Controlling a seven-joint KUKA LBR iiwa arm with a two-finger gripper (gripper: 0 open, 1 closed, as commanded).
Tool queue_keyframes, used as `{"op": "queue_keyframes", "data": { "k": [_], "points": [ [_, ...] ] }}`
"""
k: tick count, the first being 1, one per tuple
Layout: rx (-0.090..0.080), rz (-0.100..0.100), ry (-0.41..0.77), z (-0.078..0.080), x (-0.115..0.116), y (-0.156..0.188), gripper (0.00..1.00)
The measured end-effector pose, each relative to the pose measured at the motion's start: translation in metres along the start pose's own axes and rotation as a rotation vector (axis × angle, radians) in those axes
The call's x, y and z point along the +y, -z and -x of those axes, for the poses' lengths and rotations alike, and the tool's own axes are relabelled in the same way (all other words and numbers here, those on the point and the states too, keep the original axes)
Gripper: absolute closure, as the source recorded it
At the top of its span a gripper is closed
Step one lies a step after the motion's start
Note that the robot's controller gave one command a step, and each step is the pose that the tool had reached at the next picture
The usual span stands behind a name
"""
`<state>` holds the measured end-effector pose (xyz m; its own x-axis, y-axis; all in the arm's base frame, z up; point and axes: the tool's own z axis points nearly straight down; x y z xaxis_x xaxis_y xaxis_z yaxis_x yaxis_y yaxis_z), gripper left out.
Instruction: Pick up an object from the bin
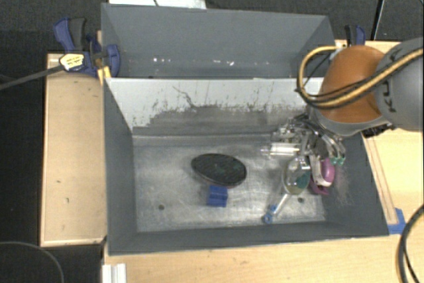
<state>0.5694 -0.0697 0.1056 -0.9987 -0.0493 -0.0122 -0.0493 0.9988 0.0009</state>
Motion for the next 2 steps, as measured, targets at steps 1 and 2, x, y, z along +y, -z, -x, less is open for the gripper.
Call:
{"op": "queue_keyframes", "data": {
  "k": [1,2],
  "points": [
    [-0.003,0.006,-0.116,0.0102,-0.0063,-0.0115,0.00],
    [0.004,0.006,-0.112,0.0074,-0.0063,-0.0177,1.00]
  ]
}}
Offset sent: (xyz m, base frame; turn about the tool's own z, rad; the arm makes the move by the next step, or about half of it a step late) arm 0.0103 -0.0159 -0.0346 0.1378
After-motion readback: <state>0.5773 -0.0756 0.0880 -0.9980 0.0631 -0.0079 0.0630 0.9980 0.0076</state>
